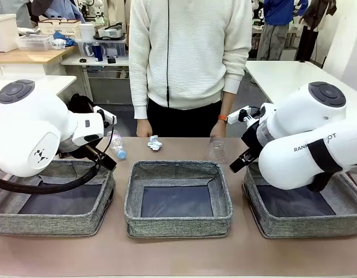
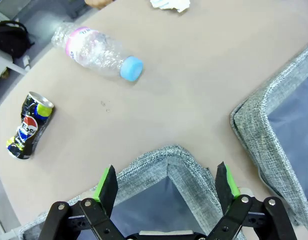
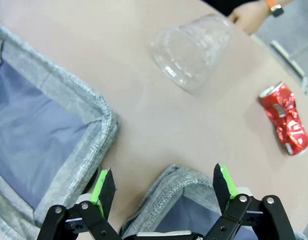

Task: Sort the waste into the appropriate baskets.
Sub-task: Pick up the waste item pointed out by the person.

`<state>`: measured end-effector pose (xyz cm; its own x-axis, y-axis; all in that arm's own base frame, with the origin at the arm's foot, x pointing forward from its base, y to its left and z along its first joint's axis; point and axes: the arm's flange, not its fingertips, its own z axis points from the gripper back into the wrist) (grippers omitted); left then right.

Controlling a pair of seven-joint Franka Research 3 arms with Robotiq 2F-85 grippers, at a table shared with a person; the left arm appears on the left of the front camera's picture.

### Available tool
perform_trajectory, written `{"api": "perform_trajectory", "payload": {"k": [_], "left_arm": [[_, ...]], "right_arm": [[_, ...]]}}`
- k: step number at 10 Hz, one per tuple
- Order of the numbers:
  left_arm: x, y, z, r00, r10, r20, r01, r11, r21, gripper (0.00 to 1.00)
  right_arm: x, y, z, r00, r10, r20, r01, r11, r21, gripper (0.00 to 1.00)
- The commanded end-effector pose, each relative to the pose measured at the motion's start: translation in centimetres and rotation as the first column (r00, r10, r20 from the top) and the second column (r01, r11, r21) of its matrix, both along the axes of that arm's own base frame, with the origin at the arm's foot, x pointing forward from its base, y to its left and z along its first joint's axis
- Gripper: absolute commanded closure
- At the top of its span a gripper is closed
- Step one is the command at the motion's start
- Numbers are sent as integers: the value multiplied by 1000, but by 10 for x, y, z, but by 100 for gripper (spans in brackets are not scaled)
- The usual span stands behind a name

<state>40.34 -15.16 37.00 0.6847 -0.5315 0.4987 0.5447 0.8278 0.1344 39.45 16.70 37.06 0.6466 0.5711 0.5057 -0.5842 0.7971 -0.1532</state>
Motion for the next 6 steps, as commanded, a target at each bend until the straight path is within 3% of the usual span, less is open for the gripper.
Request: {"api": "perform_trajectory", "payload": {"k": [1,2,3,4,5,6], "left_arm": [[0,0,0,1000,-1,0,1,1000,0,0],[0,0,0,1000,0,0,0,1000,0,0],[-4,-2,24,997,-68,30,69,998,-3,0],[-16,3,68,995,-70,77,70,998,3,0],[-46,9,129,989,-69,128,73,997,-22,0],[-82,19,174,974,-51,222,56,998,-16,0]], "right_arm": [[0,0,0,1000,0,0,0,1000,1,0],[0,0,0,1000,0,0,0,1000,0,0],[-10,-5,25,999,28,36,-27,999,-25,0],[-35,-16,68,990,46,132,-47,999,1,0],[-81,-29,117,971,60,230,-65,998,15,0],[-119,-41,145,968,54,245,-63,998,29,0]]}}
